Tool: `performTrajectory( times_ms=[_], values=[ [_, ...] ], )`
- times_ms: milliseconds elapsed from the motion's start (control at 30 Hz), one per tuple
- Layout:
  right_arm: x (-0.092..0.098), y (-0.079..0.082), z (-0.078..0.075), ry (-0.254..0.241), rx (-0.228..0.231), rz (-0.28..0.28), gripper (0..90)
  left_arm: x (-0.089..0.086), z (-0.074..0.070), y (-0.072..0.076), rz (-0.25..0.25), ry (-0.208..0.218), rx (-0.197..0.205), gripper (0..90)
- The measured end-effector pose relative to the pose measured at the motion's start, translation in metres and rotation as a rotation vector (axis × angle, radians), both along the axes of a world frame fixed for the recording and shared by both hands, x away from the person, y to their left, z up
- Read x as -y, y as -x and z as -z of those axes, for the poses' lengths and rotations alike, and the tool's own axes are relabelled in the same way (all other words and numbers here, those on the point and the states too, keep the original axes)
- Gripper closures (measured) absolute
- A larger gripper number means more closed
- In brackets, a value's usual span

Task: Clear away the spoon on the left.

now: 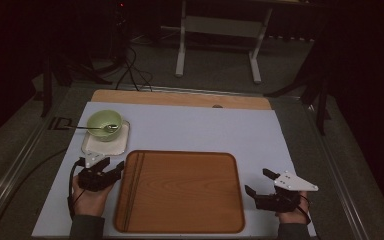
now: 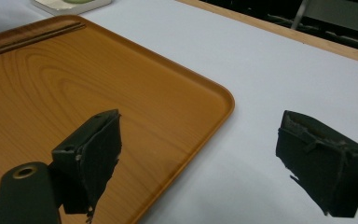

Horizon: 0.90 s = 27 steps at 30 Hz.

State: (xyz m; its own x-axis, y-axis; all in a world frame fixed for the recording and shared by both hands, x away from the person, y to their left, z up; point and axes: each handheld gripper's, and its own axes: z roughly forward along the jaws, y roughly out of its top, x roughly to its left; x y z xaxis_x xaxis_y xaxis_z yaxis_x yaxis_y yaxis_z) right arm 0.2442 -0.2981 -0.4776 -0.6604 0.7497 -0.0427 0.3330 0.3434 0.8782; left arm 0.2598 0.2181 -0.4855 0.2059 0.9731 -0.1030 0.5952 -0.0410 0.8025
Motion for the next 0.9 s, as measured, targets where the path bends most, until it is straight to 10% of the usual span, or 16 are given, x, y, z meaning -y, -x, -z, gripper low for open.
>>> performTrajectory(
  times_ms=[900],
  values=[
    [0.0, 0.0, 0.0, 0.001, -0.001, 0.0, 13.7, -0.059, -0.015, -0.046, -0.14, 0.017, 0.01, 47.3]
  ],
)
